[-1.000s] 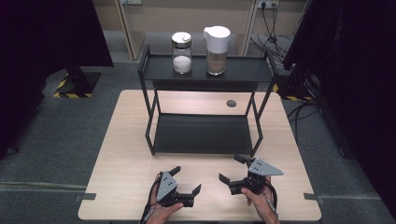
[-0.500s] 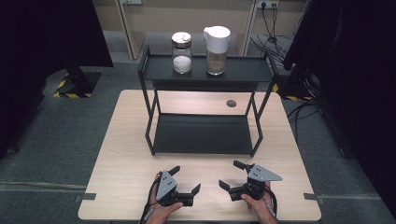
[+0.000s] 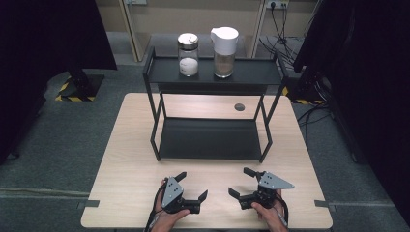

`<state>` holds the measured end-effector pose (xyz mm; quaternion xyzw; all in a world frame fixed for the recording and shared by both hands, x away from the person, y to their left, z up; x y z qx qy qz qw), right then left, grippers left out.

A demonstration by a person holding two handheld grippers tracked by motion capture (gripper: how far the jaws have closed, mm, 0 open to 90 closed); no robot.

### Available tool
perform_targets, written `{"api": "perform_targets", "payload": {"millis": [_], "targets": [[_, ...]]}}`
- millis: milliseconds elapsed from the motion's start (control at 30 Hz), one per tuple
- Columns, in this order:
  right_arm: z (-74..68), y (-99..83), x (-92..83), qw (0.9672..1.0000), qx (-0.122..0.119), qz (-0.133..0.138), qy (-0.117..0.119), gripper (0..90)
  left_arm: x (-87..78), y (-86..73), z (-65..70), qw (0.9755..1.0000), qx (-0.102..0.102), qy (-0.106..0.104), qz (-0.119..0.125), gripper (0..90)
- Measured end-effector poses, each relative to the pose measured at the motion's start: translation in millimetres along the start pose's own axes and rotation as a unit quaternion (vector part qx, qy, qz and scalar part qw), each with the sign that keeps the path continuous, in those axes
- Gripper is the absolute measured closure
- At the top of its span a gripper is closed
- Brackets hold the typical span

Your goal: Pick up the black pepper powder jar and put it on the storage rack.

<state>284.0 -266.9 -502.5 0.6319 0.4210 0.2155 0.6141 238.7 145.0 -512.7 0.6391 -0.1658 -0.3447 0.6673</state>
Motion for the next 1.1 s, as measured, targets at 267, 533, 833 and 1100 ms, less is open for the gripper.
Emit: {"api": "perform_targets", "payload": {"millis": [267,533,833,1100], "targets": [[-1.4,-0.1,-0.3,1.0,-0.001,0.0,0.0,0.5,-1.4,-0.3,1.0,1.0,0.002,-0.002,0.002,0.6],[-0.3,-0.9,-0.4,1.0,0.001,0.0,0.0,0.5,-1.1,-0.5,1.6,1.0,0.003,-0.003,0.001,0.7],[0.1,-1.4,-0.2,1.0,0.002,0.0,0.001,0.5,-0.8,-0.5,1.8,1.0,0.004,-0.003,-0.001,0.7],[0.4,-1.7,-0.2,1.0,0.003,0.0,0.002,0.5,-0.7,-0.6,1.6,1.0,0.004,-0.004,-0.001,0.7]]}}
Point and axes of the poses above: each handheld gripper's, and its own axes: x roughly forward along the jaws, y roughly out of its top, z roughly to its right, the point moved 7 cm from there along x, roughly forward along the jaws, and after that the axes turned 1 degree about -y, right-handed, at the moved point
